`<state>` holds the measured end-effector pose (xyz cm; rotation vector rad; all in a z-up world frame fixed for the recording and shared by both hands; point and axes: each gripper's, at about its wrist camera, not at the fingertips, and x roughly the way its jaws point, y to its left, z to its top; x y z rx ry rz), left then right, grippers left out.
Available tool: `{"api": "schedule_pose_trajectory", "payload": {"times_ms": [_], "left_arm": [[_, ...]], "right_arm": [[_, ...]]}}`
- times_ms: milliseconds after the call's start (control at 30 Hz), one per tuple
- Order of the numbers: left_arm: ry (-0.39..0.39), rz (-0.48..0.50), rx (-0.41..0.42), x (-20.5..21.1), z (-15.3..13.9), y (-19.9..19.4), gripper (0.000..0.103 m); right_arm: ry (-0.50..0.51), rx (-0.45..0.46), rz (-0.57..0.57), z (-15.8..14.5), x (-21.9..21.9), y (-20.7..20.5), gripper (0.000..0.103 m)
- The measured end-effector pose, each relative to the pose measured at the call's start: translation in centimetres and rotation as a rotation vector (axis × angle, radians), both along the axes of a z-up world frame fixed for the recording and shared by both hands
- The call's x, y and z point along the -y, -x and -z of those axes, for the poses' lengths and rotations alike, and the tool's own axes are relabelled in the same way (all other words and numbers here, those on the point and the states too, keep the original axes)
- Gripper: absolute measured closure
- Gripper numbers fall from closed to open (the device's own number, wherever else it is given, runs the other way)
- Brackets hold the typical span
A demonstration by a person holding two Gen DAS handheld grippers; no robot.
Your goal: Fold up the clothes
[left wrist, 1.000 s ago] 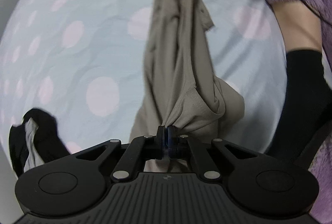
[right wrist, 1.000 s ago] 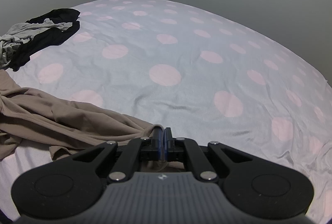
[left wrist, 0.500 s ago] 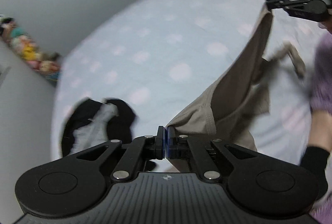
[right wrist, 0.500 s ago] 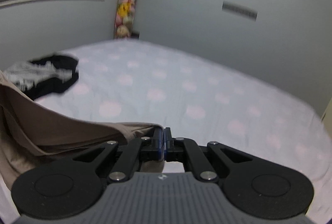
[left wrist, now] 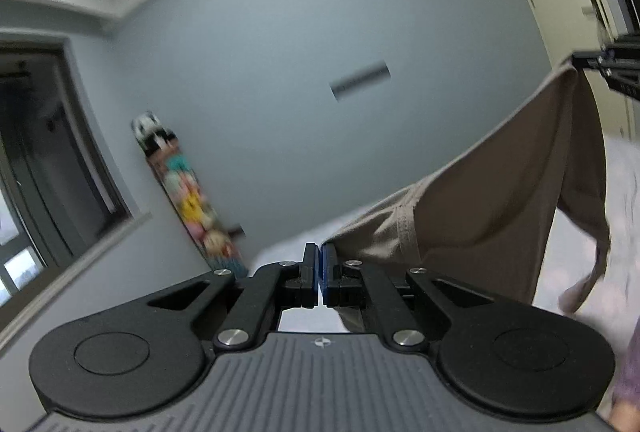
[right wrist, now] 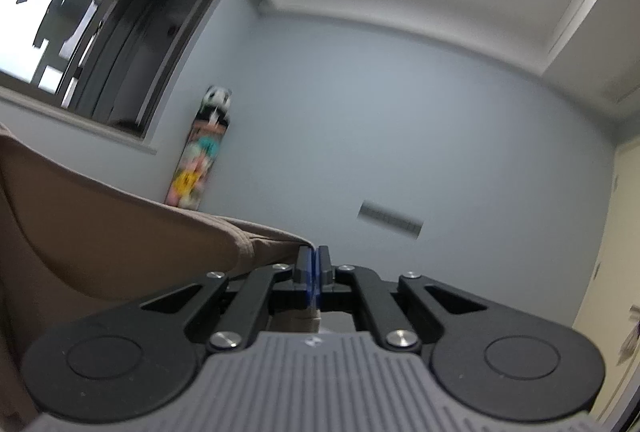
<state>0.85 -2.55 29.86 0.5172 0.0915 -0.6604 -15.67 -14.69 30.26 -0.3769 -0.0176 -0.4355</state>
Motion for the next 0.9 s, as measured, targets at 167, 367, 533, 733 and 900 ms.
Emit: {"api": "schedule_pose_trajectory", "payload": {"times_ms": [167,367,533,733,900], "left_arm": [[0.089,0.013,0.090,-1.3,-3.7,3.4,0.103],[0.146,0.027,0.142,-1.1,-5.6,3.9,0.103],[0.187,0.036,0.178,-0.7,-6.9,3.9,0.103],[0.049,0.018,0.042,3.9,0.1,-2.0,0.103],[-0.058,0.008,-0.108,9.4,8.4,-9.1,0.103]], "right_arm": [[0.080,0.069,0.009,-3.6,-2.1,4.5,0.101],[0.144,0.144,0.038,-5.9,-2.9,8.0,0.101],[0.162,0.133,0.041,-5.4,-2.4,7.5,0.101],[0.132,0.004,0.042,-0.1,0.0,2.1,0.101],[0.048,-0.157,0.058,6.5,3.9,-4.4,0.101]]}}
